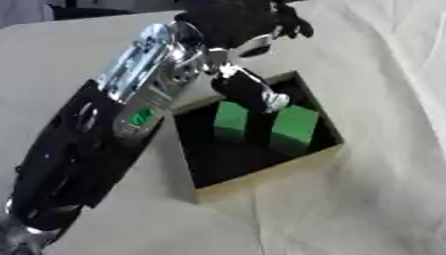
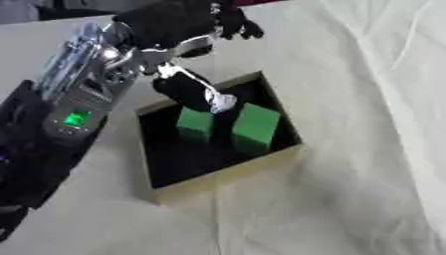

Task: Pick up objects on the table and place them in the box.

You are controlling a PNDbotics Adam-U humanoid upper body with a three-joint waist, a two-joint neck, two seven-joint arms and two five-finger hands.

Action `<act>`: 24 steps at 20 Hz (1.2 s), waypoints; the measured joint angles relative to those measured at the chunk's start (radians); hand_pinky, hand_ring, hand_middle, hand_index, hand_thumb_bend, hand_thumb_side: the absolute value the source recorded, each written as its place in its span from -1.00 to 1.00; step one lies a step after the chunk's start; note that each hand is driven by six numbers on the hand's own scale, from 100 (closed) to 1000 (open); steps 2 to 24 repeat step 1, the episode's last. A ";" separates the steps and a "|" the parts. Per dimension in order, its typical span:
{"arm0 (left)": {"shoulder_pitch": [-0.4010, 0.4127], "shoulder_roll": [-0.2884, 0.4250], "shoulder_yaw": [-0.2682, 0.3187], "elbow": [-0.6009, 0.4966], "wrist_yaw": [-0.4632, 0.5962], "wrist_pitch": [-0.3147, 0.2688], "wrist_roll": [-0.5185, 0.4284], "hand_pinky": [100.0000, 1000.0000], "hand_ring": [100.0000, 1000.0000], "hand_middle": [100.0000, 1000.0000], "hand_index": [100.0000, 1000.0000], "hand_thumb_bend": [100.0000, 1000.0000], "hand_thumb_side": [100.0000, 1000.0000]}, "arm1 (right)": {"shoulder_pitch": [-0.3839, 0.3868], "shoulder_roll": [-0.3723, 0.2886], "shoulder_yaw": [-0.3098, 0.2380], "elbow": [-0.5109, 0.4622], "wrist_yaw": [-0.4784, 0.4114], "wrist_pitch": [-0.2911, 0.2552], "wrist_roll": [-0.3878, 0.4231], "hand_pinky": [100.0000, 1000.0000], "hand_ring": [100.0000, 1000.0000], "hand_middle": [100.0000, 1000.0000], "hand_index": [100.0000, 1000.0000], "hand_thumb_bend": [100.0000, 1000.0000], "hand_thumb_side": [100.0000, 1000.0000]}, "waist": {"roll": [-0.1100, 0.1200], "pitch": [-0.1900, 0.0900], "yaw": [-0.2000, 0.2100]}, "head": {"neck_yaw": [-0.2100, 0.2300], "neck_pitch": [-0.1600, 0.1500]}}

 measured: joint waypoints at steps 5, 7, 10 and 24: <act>0.012 0.007 0.017 -0.026 0.016 0.012 0.015 0.49 0.40 0.47 0.83 -0.81 0.23 | 0.001 0.000 -0.001 0.000 0.000 -0.002 -0.002 0.74 0.50 0.16 0.86 -1.00 0.66 | -0.001 -0.002 0.008 | -0.008 0.000; 0.012 0.007 0.017 -0.026 0.016 0.012 0.015 0.49 0.40 0.47 0.83 -0.81 0.23 | 0.001 0.000 -0.001 0.000 0.000 -0.002 -0.002 0.74 0.50 0.16 0.86 -1.00 0.66 | -0.001 -0.002 0.008 | -0.008 0.000; 0.012 0.007 0.017 -0.026 0.016 0.012 0.015 0.49 0.40 0.47 0.83 -0.81 0.23 | 0.001 0.000 -0.001 0.000 0.000 -0.002 -0.002 0.74 0.50 0.16 0.86 -1.00 0.66 | -0.001 -0.002 0.008 | -0.008 0.000; 0.012 0.007 0.017 -0.026 0.016 0.012 0.015 0.49 0.40 0.47 0.83 -0.81 0.23 | 0.001 0.000 -0.001 0.000 0.000 -0.002 -0.002 0.74 0.50 0.16 0.86 -1.00 0.66 | -0.001 -0.002 0.008 | -0.008 0.000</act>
